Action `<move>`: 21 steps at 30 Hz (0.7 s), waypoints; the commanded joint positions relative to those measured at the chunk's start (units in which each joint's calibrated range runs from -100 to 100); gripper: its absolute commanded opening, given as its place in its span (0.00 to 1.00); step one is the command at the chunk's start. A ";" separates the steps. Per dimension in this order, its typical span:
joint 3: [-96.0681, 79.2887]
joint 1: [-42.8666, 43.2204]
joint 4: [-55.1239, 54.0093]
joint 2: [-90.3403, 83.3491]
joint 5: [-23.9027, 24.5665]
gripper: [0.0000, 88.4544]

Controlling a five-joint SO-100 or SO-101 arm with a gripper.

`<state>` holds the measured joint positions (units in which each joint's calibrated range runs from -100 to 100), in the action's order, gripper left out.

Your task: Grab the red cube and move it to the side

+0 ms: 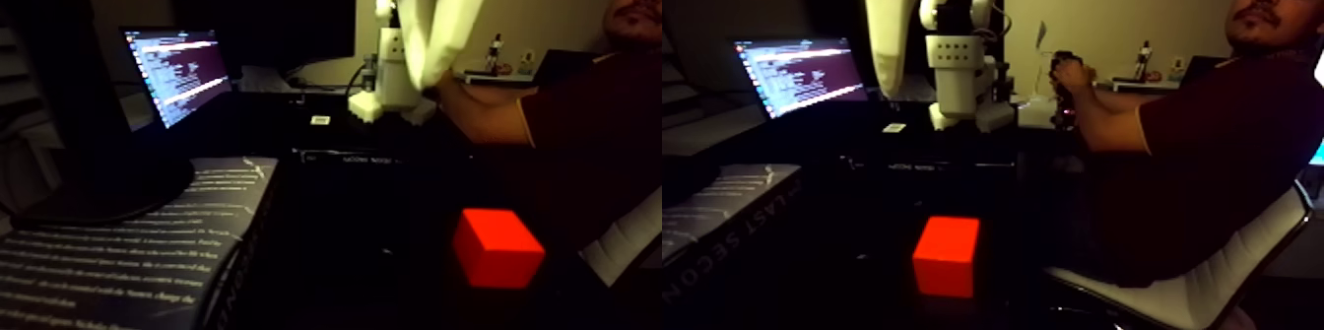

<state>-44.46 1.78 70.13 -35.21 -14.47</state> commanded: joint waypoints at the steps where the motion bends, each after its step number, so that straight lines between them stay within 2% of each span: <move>1: 1.88 1.05 0.73 1.68 0.09 0.02; 5: 1.88 1.05 0.47 3.78 0.58 0.02; 10: 1.97 1.39 0.64 5.80 5.65 0.02; 15: 2.15 2.39 0.73 7.57 5.98 0.02; 21: 2.42 1.80 -0.03 10.34 9.86 0.02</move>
<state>-44.28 3.78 70.22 -25.54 -6.08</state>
